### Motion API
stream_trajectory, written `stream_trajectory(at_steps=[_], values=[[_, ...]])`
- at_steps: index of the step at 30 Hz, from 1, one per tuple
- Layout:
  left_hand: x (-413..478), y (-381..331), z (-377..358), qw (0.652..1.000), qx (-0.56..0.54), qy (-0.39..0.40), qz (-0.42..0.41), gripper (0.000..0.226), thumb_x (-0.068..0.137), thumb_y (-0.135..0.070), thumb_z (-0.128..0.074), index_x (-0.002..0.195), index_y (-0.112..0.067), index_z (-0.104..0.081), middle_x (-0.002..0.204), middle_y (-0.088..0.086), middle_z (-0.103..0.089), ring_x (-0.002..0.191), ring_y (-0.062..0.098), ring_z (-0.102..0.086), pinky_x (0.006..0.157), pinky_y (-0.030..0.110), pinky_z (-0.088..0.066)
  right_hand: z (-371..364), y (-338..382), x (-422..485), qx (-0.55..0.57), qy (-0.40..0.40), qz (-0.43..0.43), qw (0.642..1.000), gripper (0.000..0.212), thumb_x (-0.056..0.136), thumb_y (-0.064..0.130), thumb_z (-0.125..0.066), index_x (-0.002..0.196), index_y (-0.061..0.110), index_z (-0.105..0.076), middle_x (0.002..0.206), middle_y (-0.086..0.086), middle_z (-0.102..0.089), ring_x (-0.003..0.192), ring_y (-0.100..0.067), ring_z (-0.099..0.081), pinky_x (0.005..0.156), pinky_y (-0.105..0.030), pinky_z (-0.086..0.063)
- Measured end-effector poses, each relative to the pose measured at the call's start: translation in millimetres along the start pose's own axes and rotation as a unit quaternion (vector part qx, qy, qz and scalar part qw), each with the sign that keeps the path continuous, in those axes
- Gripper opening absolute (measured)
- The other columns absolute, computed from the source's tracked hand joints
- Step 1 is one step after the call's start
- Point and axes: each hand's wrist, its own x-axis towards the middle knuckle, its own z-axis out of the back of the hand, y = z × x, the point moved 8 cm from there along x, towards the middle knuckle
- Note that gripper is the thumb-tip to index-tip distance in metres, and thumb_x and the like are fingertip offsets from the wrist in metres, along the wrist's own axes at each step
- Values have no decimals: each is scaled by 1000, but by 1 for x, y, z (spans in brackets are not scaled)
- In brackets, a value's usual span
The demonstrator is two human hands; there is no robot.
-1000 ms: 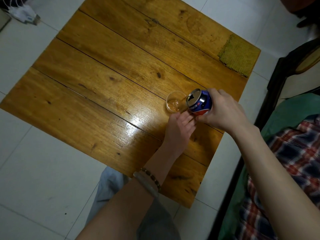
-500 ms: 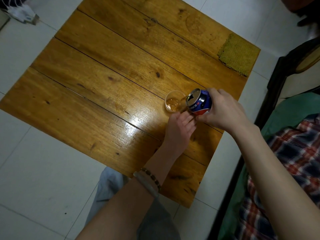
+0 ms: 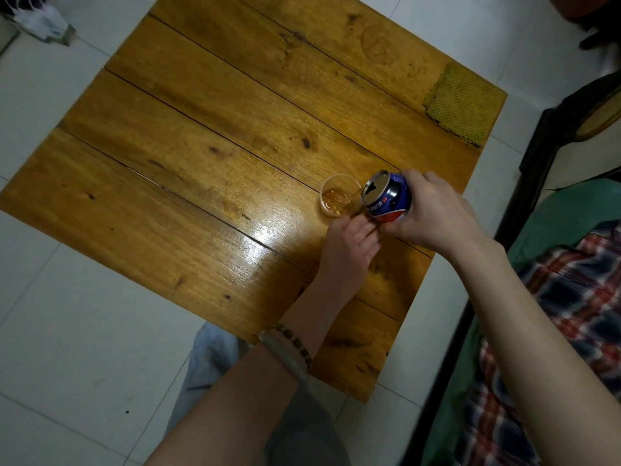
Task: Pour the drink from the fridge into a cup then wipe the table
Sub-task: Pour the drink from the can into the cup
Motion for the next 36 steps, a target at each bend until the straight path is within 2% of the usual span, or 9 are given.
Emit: stream_trajectory(at_steps=[12,16,21,27,36], values=[[-1,-1,2,1000,23,-5,-17,46,102,-25,-20,135,-4,-45,137,15,-50,132,26,-43,101,30,-35,-1,2,0,-8,2,4,1000,80,63,43,-80,128,18,-43,109,-8,-52,99,-28,-52,76,-39,-47],[1,-2,5,999,42,0,-33,42,103,-20,-22,133,-3,-46,121,10,-60,128,25,-48,96,28,-42,-1,4,0,-6,4,6,1000,79,62,43,-80,127,18,-43,107,-8,-51,98,-27,-52,74,-38,-47],[2,0,7,1000,24,0,-16,47,102,-27,-21,136,-5,-45,136,14,-52,130,25,-45,103,32,-35,-1,5,-1,-8,4,6,1000,78,63,42,-79,128,18,-42,108,-8,-52,99,-28,-52,74,-37,-46],[7,2,16,998,45,-10,-35,45,102,-25,-23,136,-5,-44,137,16,-52,126,24,-50,103,33,-38,-2,6,-3,-6,6,6,1000,77,65,40,-79,129,18,-42,109,-8,-51,99,-27,-52,75,-35,-44],[1,2,13,999,30,-7,-23,47,103,-26,-18,136,-4,-44,137,16,-50,129,25,-47,102,32,-36,-4,8,-5,-17,3,4,1000,79,64,41,-79,130,18,-41,110,-8,-52,100,-26,-52,76,-37,-46]])
